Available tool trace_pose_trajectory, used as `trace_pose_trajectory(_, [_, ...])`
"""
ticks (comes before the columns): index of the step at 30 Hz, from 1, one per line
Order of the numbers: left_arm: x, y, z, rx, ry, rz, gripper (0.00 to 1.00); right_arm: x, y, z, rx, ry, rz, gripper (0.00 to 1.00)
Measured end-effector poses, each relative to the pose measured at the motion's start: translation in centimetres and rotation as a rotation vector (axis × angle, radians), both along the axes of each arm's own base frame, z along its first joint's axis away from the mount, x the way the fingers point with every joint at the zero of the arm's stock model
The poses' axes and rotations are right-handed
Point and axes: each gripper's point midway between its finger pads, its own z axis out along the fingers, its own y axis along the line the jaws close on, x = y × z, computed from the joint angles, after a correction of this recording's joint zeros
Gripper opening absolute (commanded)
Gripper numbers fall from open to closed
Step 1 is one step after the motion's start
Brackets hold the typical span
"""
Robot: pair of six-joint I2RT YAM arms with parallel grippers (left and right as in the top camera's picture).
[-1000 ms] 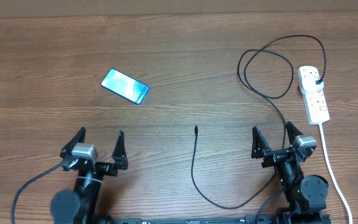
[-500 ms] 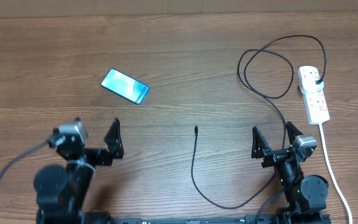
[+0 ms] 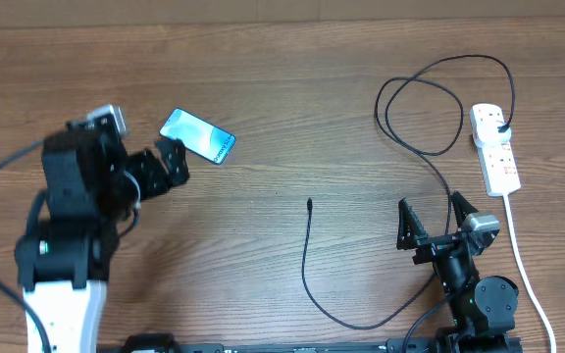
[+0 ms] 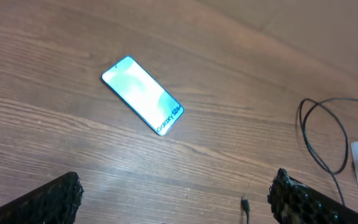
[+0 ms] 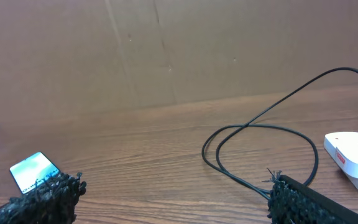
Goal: Plug charger to phone and switch on socket
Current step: 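Reach the left gripper forward over the Galaxy phone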
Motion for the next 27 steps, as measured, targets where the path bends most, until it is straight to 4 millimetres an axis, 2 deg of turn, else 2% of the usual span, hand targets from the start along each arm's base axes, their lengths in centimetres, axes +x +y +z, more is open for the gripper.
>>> trace_pose_trajectory(3, [0.8,-0.4,-0.6,-0.02,0.037,-0.018,1.0,0.0,0.0,0.0,0.0,0.0,-0.001,1.0])
trace_pose_trajectory(14, [1.0,-1.7,-4.7,-0.09,0.216,-0.065,1.0,0.0,0.0,0.0,0.0,0.0,0.0,1.0])
trace_pose_trajectory(24, [1.1,-1.3,-8.2,-0.164,0.387,0.112,1.0,0.0,0.0,0.0,0.0,0.0,0.0,1.0])
trace_pose_trajectory(27, [1.1,-1.8,-8.9,-0.145,0.441,0.165,1.0,0.0,0.0,0.0,0.0,0.0,0.0,1.0])
